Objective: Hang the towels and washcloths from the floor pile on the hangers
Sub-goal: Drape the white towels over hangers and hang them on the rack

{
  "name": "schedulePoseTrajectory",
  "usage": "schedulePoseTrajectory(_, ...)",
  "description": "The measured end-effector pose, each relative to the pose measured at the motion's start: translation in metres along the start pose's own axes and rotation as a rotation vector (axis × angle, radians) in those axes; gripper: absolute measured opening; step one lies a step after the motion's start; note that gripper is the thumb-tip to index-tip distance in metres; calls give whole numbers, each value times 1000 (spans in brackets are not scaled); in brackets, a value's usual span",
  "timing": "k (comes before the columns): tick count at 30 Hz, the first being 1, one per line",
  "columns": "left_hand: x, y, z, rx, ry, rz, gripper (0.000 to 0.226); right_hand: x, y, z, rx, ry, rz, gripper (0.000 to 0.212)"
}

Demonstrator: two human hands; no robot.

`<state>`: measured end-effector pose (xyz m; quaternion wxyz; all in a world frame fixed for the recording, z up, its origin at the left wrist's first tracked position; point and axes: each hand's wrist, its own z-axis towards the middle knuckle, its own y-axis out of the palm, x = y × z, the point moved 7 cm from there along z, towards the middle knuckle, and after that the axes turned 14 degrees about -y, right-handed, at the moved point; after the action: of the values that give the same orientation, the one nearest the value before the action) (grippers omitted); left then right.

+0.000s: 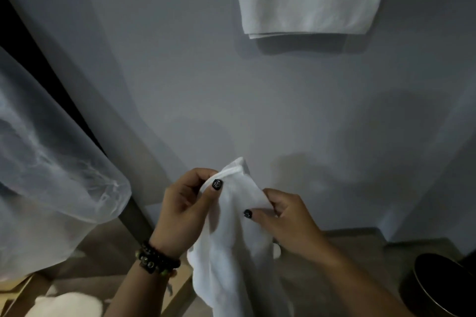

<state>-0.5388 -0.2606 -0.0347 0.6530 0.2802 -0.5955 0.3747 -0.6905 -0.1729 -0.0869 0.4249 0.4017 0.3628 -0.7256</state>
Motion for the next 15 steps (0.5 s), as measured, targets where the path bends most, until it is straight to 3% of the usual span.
schedulePoseTrajectory(4,-5,-12,-3,-105,-36,91,22,-7,8,6,62,-112,-188,22)
schedulePoseTrajectory(7,-8,-9,-2,-180,-67,161,35,-13,13,3,120,-190,-300,18)
schedulePoseTrajectory(10,-3,-4,9,-202,-64,199,45,-17,7,2,177,-187,-399,19)
schedulePoseTrajectory(15,6,15,33,-299,-34,229,36,-23,0,-4,197,-163,-475,36)
